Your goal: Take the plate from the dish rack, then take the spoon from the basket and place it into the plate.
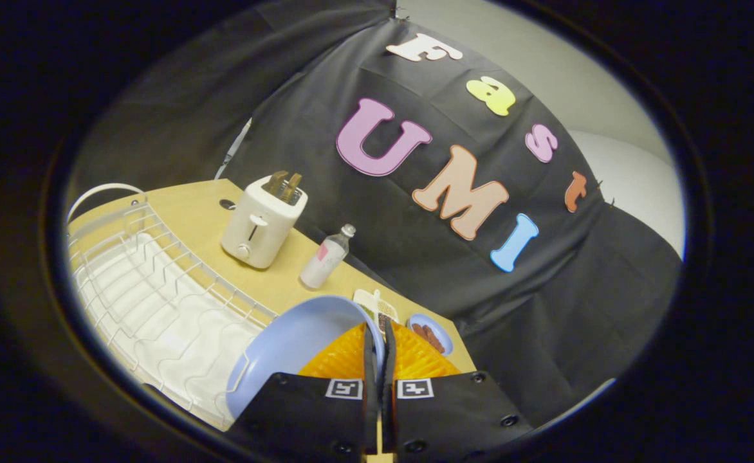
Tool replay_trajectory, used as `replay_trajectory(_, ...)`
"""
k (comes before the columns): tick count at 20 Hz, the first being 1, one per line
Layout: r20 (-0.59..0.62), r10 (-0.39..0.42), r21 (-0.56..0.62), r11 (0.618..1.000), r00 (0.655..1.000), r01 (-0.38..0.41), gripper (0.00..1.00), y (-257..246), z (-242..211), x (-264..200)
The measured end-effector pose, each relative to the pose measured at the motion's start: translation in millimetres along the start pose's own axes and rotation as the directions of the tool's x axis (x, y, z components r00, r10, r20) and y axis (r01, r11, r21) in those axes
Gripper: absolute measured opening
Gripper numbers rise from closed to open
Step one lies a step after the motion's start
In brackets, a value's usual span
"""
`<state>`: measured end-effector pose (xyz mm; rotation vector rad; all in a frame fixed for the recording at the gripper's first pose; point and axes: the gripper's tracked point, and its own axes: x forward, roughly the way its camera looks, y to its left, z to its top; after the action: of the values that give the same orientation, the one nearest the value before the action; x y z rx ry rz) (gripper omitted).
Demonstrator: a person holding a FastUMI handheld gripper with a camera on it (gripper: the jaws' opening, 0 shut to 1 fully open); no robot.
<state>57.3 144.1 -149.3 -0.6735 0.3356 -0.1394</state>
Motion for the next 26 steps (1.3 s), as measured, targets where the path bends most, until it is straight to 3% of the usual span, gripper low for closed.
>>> replay_trajectory(4,0.002,0.014,-0.020,1.000,1.000,-0.014,0.05,2.0,7.7,-0.5)
replay_trajectory(6,0.035,-0.031,-0.057,0.998,0.999,0.033,0.05,-12.7,20.5,-4.7)
replay_trajectory(12,0.091,-0.033,-0.015,0.999,0.995,0.034,0.05,-41.0,46.2,-6.9)
replay_trajectory(19,0.025,-0.034,0.086,0.996,0.999,0.032,0.05,-98.4,1.0,-22.6)
replay_trajectory(26,-0.013,-0.077,0.186,0.979,0.997,0.078,0.05,-173.2,-48.8,-36.3)
